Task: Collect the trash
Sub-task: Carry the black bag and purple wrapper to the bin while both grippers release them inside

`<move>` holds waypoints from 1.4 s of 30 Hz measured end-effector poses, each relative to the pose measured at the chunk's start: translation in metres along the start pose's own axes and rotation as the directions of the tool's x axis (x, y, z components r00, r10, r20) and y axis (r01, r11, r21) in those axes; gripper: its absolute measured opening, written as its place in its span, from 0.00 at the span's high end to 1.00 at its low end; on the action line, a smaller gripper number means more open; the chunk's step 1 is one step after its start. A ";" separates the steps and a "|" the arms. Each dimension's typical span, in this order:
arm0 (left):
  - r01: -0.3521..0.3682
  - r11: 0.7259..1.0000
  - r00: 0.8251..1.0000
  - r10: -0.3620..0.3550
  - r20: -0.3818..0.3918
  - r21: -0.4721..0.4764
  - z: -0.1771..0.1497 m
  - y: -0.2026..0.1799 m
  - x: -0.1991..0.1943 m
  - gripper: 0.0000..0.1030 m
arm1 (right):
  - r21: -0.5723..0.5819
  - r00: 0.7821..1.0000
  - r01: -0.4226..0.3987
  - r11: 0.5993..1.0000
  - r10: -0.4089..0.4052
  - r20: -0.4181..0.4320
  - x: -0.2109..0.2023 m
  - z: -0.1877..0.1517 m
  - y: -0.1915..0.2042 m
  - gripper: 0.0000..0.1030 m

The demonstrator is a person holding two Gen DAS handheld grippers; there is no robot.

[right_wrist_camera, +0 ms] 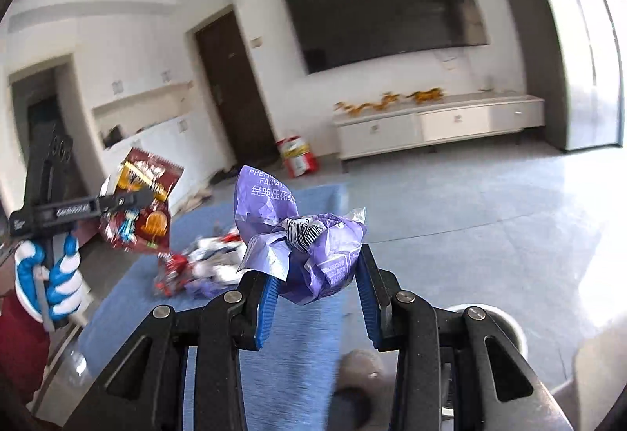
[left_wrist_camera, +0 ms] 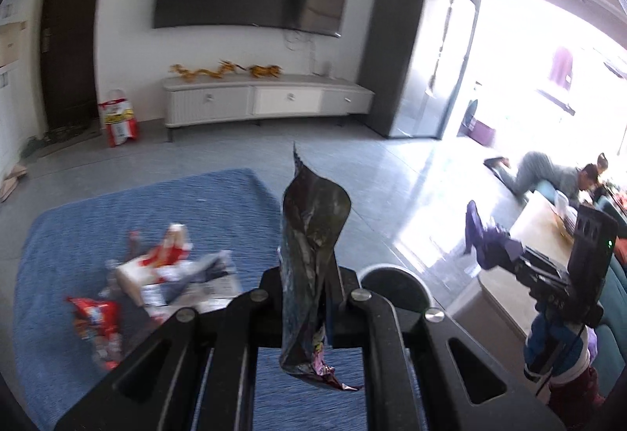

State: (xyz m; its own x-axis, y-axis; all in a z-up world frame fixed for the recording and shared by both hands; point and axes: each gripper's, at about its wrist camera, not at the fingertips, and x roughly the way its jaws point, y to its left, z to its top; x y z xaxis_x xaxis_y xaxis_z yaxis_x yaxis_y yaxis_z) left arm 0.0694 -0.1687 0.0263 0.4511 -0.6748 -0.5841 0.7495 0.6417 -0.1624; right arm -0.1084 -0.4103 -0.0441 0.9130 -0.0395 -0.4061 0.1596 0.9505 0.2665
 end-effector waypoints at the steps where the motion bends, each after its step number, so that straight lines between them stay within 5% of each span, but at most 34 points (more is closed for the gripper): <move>1: 0.012 1.000 1.000 -0.012 -0.013 0.010 0.001 -0.011 0.008 0.91 | 0.011 1.000 0.023 1.000 -0.023 0.004 -0.003 -0.001 -0.011 0.64; 6: 0.080 0.996 0.991 -0.074 -0.113 0.050 -0.001 -0.062 0.067 0.91 | 0.069 0.992 0.129 0.989 -0.128 -0.015 0.000 -0.013 -0.056 0.64; 12: 0.157 0.986 0.955 -0.139 -0.261 0.052 -0.012 -0.116 0.161 0.90 | 0.103 0.956 0.271 0.957 -0.255 -0.147 0.034 -0.040 -0.112 0.64; 24: 0.215 0.976 0.889 -0.207 -0.409 -0.027 -0.043 -0.158 0.285 0.88 | 0.119 0.883 0.376 0.919 -0.317 -0.345 0.119 -0.081 -0.179 0.62; 26: 0.221 0.974 0.877 -0.224 -0.425 -0.058 -0.045 -0.155 0.299 0.83 | 0.123 0.871 0.394 0.911 -0.328 -0.365 0.129 -0.086 -0.185 0.61; 29: 0.214 0.971 0.868 -0.237 -0.436 -0.103 -0.047 -0.149 0.312 0.61 | 0.124 0.855 0.419 0.900 -0.344 -0.388 0.138 -0.090 -0.191 0.54; 30: 0.215 0.970 0.867 -0.245 -0.434 -0.117 -0.048 -0.147 0.314 0.53 | 0.123 0.849 0.429 0.895 -0.353 -0.392 0.137 -0.093 -0.192 0.50; 34: 0.222 0.966 0.872 -0.258 -0.416 -0.135 -0.048 -0.144 0.314 0.52 | 0.129 0.834 0.462 0.877 -0.381 -0.398 0.129 -0.103 -0.198 0.41; 42: 0.176 0.977 0.931 -0.204 -0.302 -0.119 -0.037 -0.136 0.273 0.52 | 0.151 0.831 0.507 0.849 -0.435 -0.347 0.110 -0.082 -0.192 0.17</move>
State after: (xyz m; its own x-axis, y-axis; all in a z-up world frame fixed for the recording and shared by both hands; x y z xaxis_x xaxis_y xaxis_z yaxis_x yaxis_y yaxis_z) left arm 0.0733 -0.4269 -0.1407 0.1203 -0.6492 -0.7510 0.7542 0.5517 -0.3561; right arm -0.0698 -0.5719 -0.2117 0.5593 -0.3390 -0.7565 0.6547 0.7404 0.1523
